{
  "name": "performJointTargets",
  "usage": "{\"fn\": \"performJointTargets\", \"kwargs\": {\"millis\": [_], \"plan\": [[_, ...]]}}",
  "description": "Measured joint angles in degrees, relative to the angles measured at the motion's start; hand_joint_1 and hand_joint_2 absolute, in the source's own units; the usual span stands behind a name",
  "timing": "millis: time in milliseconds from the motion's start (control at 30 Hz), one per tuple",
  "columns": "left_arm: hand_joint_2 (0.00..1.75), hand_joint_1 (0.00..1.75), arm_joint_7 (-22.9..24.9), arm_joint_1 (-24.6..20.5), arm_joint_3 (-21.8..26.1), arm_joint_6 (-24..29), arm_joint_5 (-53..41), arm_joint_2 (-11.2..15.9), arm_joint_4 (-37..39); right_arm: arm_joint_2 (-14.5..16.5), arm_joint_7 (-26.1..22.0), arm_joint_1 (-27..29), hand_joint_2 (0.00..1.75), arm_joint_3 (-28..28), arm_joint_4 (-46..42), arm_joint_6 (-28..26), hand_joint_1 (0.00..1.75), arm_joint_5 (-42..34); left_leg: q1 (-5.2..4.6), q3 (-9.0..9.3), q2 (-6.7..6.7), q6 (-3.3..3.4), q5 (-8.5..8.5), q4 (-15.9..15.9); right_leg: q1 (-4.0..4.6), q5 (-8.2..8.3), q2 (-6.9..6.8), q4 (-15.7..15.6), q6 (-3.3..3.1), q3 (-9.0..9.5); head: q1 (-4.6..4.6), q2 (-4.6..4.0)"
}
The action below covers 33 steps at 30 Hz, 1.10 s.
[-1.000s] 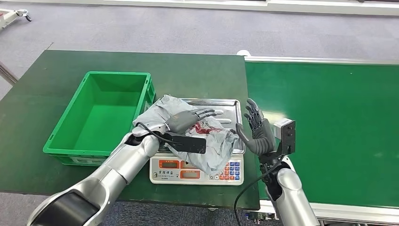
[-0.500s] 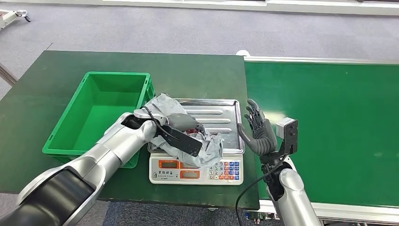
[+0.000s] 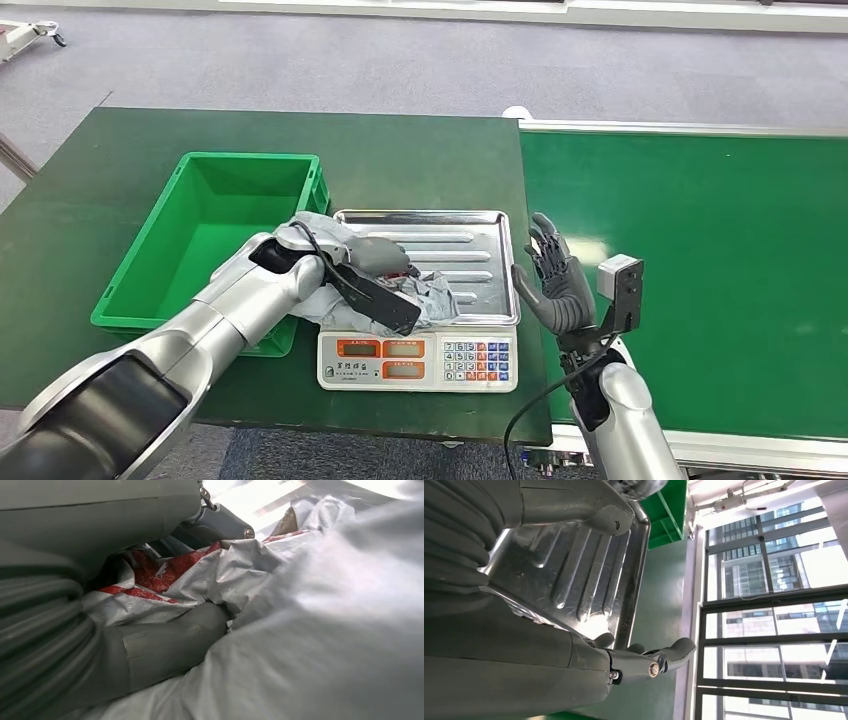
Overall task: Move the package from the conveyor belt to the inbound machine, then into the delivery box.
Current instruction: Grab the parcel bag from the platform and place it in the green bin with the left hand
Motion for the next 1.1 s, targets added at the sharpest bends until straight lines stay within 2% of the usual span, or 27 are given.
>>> {"fn": "performJointTargets", "kwargs": {"millis": [67,200,333,467,600,800,1100], "plan": [[1.75,1.75,1.79,-0.76,-0.87,1.83,0.42,1.42,-2.54,0.00,-0.66,0.88,1.75,-0.27,-0.34,0.38,0.00,0.20,0.00,-0.02,0.01,-0.01,0.01,0.00,0.02,0.01,0.01,0.00,-0.02,-0.04,-0.01,0.00],[1.75,1.75,4.69,-3.70,-1.97,0.77,2.51,4.27,-9.33,0.00,-1.36,2.07,1.75,-1.23,-0.54,1.17,0.00,0.38,0.04,-0.12,-0.10,-0.03,0.04,0.00,0.05,0.02,-0.09,0.00,-0.04,-0.06,-0.01,0.00],[1.75,1.75,5.64,-5.02,-2.94,0.64,3.00,5.84,-13.78,0.00,-1.49,2.33,1.75,-1.58,-0.64,1.32,0.00,0.53,0.02,-0.12,-0.11,-0.03,0.04,0.00,0.01,0.02,-0.10,0.00,-0.03,-0.06,-0.01,0.00],[1.75,1.75,7.71,-5.76,-3.68,2.66,2.92,7.38,-18.01,0.02,-1.63,3.04,1.75,-2.06,-1.16,1.69,0.00,0.76,0.02,-0.14,-0.08,-0.03,0.04,0.01,0.01,0.02,-0.09,0.00,-0.03,-0.08,-0.01,0.00],[1.75,1.75,10.67,-7.54,-4.16,3.26,4.33,10.19,-23.16,0.09,-1.83,4.27,1.75,-3.01,-2.33,2.37,0.00,0.77,0.03,-0.14,-0.08,-0.03,0.04,-0.01,0.02,0.00,-0.09,0.00,-0.05,-0.08,-0.01,0.00],[1.75,1.75,10.25,-7.79,-4.16,6.02,5.08,13.32,-24.38,0.09,-1.83,5.73,1.75,-4.08,-3.99,2.52,0.00,0.83,0.03,-0.11,-0.05,-0.05,0.04,-0.02,0.05,0.00,-0.07,0.01,-0.06,-0.09,-0.01,0.00],[1.75,1.75,10.16,-7.79,-4.17,6.28,5.17,14.15,-24.40,0.10,-1.83,6.11,1.75,-4.15,-4.68,2.56,0.00,0.83,0.02,-0.13,-0.08,-0.06,0.05,-0.01,0.00,0.00,-0.09,0.00,-0.06,-0.06,-0.01,0.00]]}}
